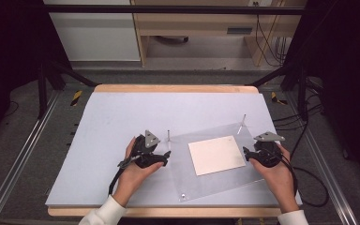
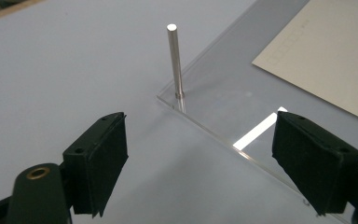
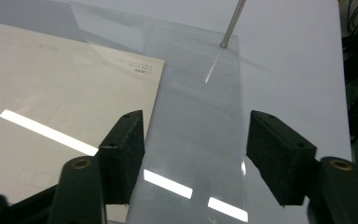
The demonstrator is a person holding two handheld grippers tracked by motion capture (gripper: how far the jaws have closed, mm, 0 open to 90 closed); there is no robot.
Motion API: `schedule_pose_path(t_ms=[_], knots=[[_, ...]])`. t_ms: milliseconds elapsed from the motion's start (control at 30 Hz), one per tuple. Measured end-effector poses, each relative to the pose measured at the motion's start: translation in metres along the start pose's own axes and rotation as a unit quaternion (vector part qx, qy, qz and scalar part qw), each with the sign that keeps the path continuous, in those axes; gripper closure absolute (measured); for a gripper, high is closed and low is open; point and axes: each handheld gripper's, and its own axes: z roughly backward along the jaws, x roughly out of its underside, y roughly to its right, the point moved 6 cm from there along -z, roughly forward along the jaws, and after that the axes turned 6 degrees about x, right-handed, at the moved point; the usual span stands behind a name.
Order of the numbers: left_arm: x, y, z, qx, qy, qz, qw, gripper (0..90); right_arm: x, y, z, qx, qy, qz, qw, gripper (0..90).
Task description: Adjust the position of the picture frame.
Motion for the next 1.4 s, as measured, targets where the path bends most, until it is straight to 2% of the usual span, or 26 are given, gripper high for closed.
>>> schedule_pose_path(t_ms=[100, 200, 233, 300, 400, 467, 633, 700, 800, 933, 1033, 1233, 1267, 1400], knots=[[-0.002, 0.002, -0.001, -0.001, -0.012, -0.015, 0.9998, 19.9, -0.002, 0.001, -0.002, -0.008, -0.011, 0.003, 0.9999, 46.1], [-0.006, -0.001, -0.003, -0.004, -0.013, -0.012, 0.9998, 19.9, -0.005, 0.005, -0.003, -0.008, -0.012, 0.014, 0.9998, 47.7], [-0.007, -0.002, -0.003, -0.005, -0.015, -0.014, 0.9998, 20.0, -0.006, 0.007, -0.004, -0.01, -0.023, 0.012, 0.9996, 48.5], [-0.008, -0.003, -0.003, -0.007, -0.016, -0.016, 0.9997, 20.0, -0.007, 0.009, -0.004, -0.011, -0.024, 0.011, 0.9996, 50.3], [-0.013, -0.011, -0.012, -0.004, -0.025, -0.005, 0.9997, 21.6, -0.016, 0.016, -0.007, -0.025, -0.028, 0.009, 0.9993, 50.1], [-0.014, -0.013, -0.013, -0.005, -0.027, -0.004, 0.9996, 21.7, -0.019, 0.019, -0.011, -0.025, -0.032, 0.01, 0.9991, 50.3], [-0.031, -0.02, -0.022, -0.018, -0.011, 0.007, 0.9998, 23.9, -0.047, 0.033, -0.028, -0.027, -0.027, 0.02, 0.9991, 52.4], [-0.033, -0.021, -0.024, -0.02, -0.01, 0.009, 0.9997, 23.9, -0.05, 0.035, -0.03, -0.027, -0.026, 0.02, 0.9991, 53.0], [-0.033, -0.022, -0.029, -0.024, -0.009, 0.013, 0.9996, 23.8, -0.062, 0.045, -0.043, -0.03, -0.026, 0.022, 0.999, 54.5], [-0.031, -0.022, -0.032, -0.033, -0.009, 0.009, 0.9994, 22.6, -0.065, 0.047, -0.049, -0.035, -0.025, 0.022, 0.9988, 54.8], [-0.031, -0.023, -0.034, -0.042, -0.005, 0.008, 0.9991, 22.7, -0.067, 0.042, -0.054, -0.038, -0.024, 0.022, 0.9987, 55.9], [-0.031, -0.023, -0.04, -0.048, 0.0, 0.013, 0.9988, 32.1, -0.069, 0.043, -0.062, -0.029, -0.024, 0.018, 0.9991, 58.1], [-0.032, -0.024, -0.042, -0.052, 0.004, 0.013, 0.9986, 33.8, -0.069, 0.044, -0.068, -0.028, -0.023, 0.011, 0.9993, 58.7], [-0.033, -0.025, -0.046, -0.053, 0.008, 0.017, 0.9984, 38.0, -0.07, 0.043, -0.076, -0.039, -0.022, 0.005, 0.999, 59.4]])
